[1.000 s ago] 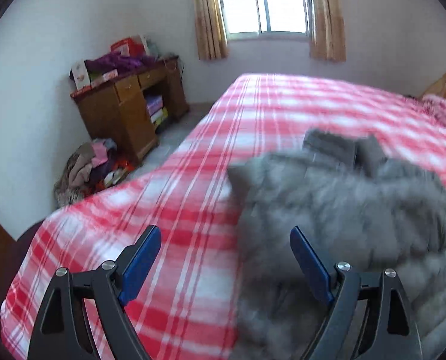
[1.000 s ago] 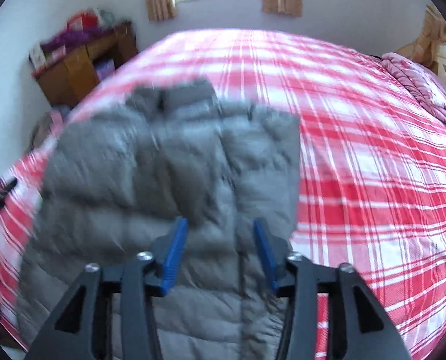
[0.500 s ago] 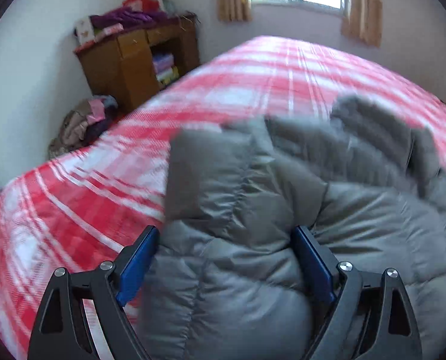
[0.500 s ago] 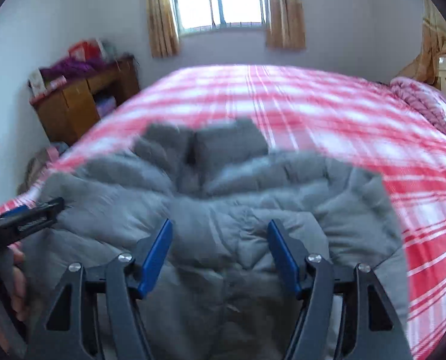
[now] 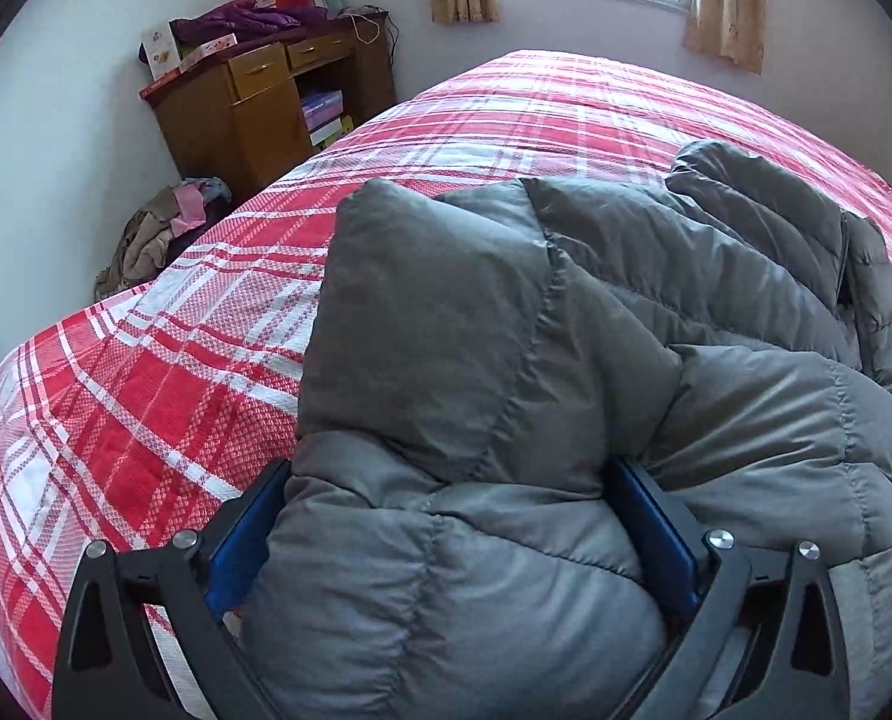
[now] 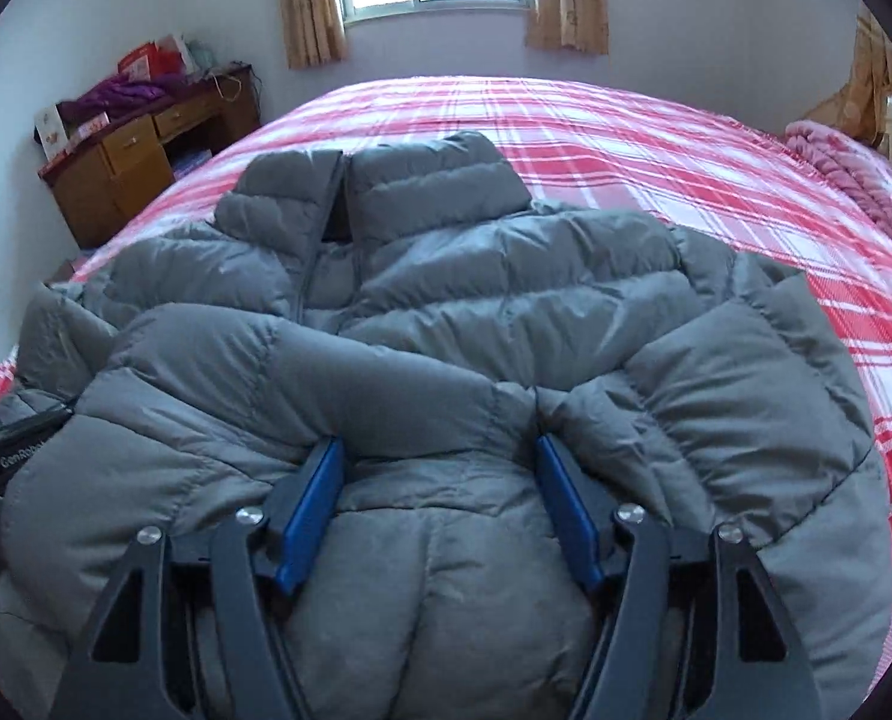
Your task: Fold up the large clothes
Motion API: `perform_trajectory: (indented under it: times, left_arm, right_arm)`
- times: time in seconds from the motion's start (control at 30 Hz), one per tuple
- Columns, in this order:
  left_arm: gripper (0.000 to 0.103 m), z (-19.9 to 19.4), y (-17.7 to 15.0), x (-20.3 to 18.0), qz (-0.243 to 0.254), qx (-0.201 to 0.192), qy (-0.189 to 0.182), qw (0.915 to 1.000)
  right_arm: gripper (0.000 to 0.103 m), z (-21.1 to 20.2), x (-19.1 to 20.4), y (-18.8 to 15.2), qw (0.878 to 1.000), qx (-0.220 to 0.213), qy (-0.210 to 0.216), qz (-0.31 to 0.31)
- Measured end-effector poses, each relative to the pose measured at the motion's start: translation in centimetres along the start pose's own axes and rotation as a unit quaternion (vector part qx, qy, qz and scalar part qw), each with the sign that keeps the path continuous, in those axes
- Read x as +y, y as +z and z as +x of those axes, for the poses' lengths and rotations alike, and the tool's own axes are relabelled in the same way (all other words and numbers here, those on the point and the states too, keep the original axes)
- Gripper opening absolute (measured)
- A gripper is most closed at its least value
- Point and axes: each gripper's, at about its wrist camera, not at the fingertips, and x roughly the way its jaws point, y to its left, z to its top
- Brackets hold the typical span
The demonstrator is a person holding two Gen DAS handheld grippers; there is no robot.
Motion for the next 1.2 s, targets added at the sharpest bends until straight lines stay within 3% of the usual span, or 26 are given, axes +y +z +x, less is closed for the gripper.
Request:
perform_trajectory:
  times: [0.13,0.2,0.3,0.37,0.43,0.47,0.53,0.67,0.73,0.83,1.2]
  left_arm:
    - [0.102,-0.1,0.2,0.0,0.004,0.006,0.0,1.0]
    - [0.102,-1.2,1.0,0.2,0.016,0.028,0.017,0.9994]
    - [0.102,-5.4,2.5,1.9,-0.012,-0.013,0.016,0.9997]
    - [0.102,-7.9,3.9,2.3,-0.041,-0.044,-0.006,0.9982]
    - [0.102,-8.4,4.7,1.3,-0.053,-0.044,-0.032,0.9971]
    - [0.102,-8.2,5.0,0.5,-0.051,-0.039,-0.047,0.9969]
    - [0.102,-7.1,4.8,-2.2,-0.027,-0.029,-0.051,0.9979]
    - [0.102,-2.9,2.5,-5.7,0.032,0.009,-0.019,0.9993]
    - [0.102,-1.4,1.2,-5.8,0.034,0.015,-0.02,0.9991]
    - [0.102,-1.3,0.5,-5.6,0.03,0.004,-0.021,0.9993]
    - [0.102,-1.4,-0.3,-6.6,0.044,-0.001,-0.003,0.999]
  right_arm:
    - [0.07,0.3,0.1,0.0,1.0,0.004,-0.009,-0.008]
    - [0.07,0.3,0.1,0.1,1.0,0.009,-0.009,-0.011]
    - [0.066,-1.5,-0.9,0.7,1.0,0.014,0.015,-0.013]
    - [0.066,-4.0,-2.0,1.4,1.0,-0.023,0.01,0.013]
    - [0.058,-6.3,-3.0,2.3,0.997,-0.067,-0.007,0.024]
    - [0.047,-6.5,-3.3,2.9,0.997,-0.069,-0.004,0.031]
    - [0.04,-5.2,-3.6,3.8,0.998,-0.046,0.009,0.04]
    - [0.039,-1.4,-3.8,3.0,0.999,-0.003,0.017,0.036]
    - [0.039,0.0,-3.9,2.0,0.999,0.008,0.01,0.031]
    - [0.039,0.4,-4.3,1.1,0.999,0.003,0.022,0.036]
    - [0.039,0.9,-3.0,1.1,1.0,0.006,-0.012,0.007]
